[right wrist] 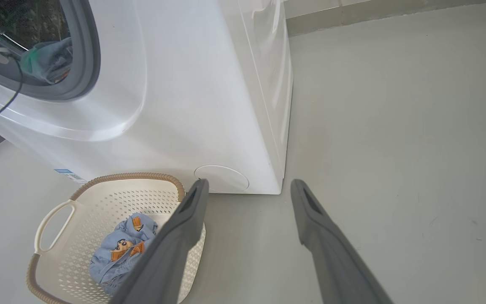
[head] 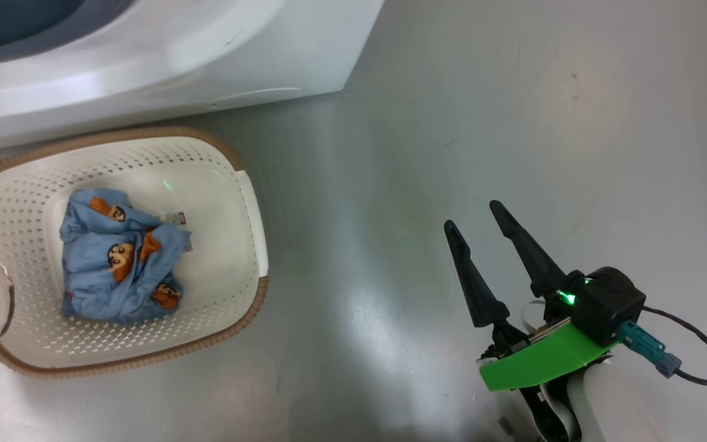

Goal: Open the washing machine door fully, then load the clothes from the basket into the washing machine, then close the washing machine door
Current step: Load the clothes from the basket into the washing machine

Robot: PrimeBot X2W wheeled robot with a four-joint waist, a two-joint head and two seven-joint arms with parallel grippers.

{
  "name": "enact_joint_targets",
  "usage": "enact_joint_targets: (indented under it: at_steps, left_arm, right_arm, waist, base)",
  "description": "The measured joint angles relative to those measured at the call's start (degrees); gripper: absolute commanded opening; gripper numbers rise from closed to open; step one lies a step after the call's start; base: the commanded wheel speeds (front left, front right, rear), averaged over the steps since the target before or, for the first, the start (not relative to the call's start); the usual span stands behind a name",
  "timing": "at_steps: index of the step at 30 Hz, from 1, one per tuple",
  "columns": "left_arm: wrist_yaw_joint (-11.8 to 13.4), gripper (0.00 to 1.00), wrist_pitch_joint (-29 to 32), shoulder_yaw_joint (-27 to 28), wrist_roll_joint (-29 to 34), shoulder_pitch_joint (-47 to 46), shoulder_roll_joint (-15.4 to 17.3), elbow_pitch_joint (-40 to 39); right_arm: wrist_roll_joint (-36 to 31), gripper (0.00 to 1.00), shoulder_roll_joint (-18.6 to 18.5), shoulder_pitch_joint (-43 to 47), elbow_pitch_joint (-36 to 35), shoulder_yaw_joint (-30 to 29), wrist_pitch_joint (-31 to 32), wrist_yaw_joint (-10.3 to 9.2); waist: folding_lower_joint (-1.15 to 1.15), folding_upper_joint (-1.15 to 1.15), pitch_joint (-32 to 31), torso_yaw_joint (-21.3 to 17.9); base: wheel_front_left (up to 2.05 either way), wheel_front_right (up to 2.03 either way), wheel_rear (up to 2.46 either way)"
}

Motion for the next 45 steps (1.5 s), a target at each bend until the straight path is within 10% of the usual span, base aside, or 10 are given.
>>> enact_joint_targets:
  at_steps: [45]
  left_arm:
    - [0.0, 1.0, 0.0, 17.69, 10.44, 38.93, -9.18, -26.04]
  right_arm:
    - [-0.52, 1.0, -0.2, -0.04, 0.85, -1.47, 0.0, 0.0]
  waist:
    - [0.0, 0.0, -3.43, 3.43]
  base:
    - [0.0, 0.0, 0.0]
